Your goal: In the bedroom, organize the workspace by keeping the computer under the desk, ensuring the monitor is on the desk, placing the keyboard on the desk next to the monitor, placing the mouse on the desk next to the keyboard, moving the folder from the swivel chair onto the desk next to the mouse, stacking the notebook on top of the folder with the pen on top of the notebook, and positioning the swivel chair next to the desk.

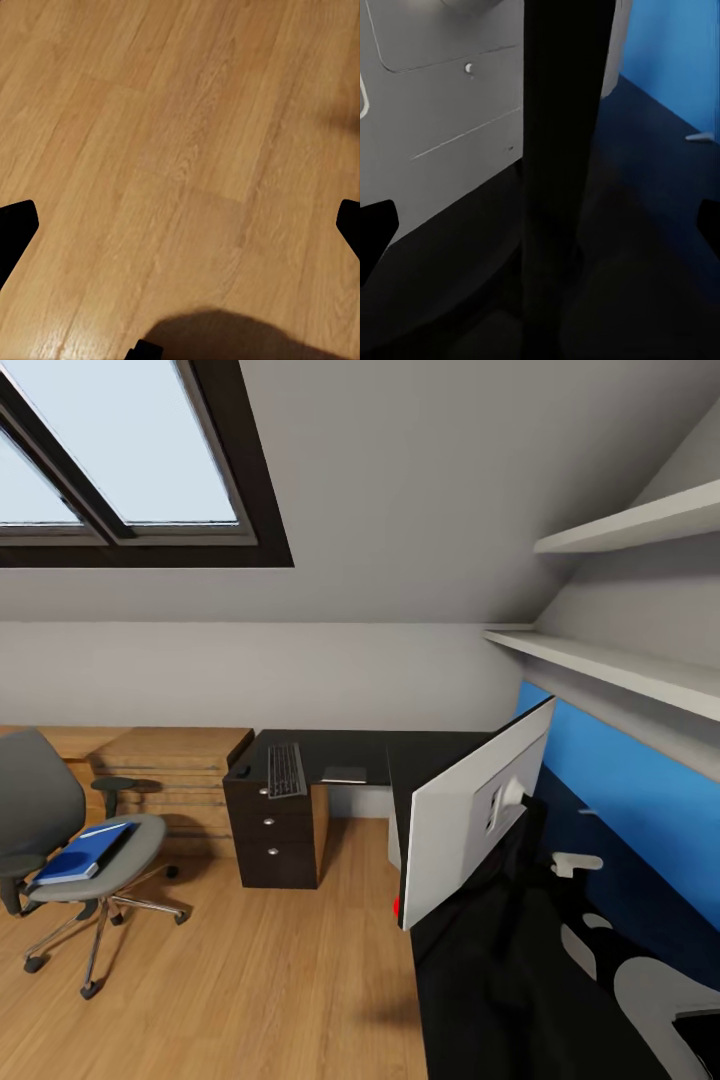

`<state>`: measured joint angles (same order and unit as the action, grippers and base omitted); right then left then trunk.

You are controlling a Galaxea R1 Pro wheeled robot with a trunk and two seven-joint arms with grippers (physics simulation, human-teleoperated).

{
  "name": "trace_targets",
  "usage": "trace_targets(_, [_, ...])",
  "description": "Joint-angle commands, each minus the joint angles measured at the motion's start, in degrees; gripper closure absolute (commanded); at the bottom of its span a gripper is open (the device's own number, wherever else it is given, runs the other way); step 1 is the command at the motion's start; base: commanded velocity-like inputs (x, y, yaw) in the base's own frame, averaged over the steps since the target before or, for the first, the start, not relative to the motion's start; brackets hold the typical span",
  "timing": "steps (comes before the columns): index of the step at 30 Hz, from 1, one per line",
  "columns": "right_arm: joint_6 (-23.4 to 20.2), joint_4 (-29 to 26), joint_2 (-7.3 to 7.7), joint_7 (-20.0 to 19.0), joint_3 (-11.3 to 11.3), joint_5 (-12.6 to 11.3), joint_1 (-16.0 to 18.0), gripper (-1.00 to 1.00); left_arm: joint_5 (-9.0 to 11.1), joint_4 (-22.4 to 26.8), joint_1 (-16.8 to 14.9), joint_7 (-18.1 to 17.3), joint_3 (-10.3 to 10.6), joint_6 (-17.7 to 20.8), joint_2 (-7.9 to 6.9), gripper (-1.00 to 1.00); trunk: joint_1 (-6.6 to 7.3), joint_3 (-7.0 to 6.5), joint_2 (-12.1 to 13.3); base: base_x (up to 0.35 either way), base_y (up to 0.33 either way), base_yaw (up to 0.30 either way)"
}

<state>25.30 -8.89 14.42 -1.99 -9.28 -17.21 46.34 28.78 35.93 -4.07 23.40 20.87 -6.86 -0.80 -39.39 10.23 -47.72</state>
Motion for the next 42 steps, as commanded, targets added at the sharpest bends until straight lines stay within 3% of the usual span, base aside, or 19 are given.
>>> trace_targets(1, [0.0, 0.2, 0.02, 0.2, -0.4, -0.6, 0.1, -1.00, 0.6, 0.0, -0.1, 0.4, 0.5, -0.3, -0.08, -1.00, -0.01, 0.09, -0.1, 0.005, 0.000, 0.000])
trace_targets(10, [-1.3, 0.5, 0.00, 2.5, -0.3, -0.6, 0.1, -1.00, 0.6, 0.0, -0.1, 0.4, 0.6, -0.3, -0.08, -1.00, -0.01, 0.09, -0.1, 0.009, 0.000, 0.000])
trace_targets(42, [-1.5, 0.5, 0.03, 2.9, -0.3, -0.6, 0.1, -1.00, 0.7, -0.1, -0.1, 0.4, 0.7, -0.3, -0.10, -1.00, -0.01, 0.09, -0.1, 0.097, 0.000, 0.000])
